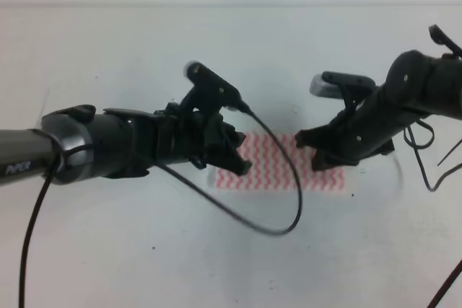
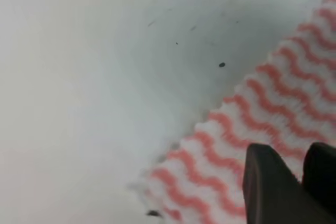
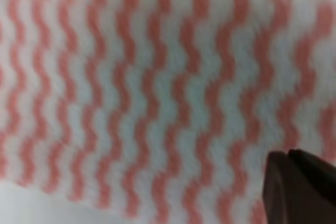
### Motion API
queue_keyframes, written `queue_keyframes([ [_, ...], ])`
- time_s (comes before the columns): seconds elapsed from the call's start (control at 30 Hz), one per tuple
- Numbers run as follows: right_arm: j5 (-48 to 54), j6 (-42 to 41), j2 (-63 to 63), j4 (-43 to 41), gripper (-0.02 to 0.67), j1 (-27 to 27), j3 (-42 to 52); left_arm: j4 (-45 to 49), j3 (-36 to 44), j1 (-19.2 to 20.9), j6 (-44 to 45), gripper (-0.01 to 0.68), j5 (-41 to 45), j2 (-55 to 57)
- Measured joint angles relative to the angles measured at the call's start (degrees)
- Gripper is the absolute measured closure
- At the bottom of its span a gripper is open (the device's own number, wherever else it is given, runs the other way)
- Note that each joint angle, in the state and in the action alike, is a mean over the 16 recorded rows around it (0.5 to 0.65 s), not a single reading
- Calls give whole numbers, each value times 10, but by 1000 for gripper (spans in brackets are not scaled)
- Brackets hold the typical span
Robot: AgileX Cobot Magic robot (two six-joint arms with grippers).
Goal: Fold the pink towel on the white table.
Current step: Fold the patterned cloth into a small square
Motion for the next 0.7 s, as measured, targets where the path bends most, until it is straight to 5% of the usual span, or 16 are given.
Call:
queue_keyframes([
  [0.33, 13, 8, -53, -22, 667, 0, -13, 53, 0, 74, -195, 667, 150, -27],
  [0.7, -23, 26, -135, -34, 667, 0, 58, 83, 0, 136, -254, 677, 252, -8],
])
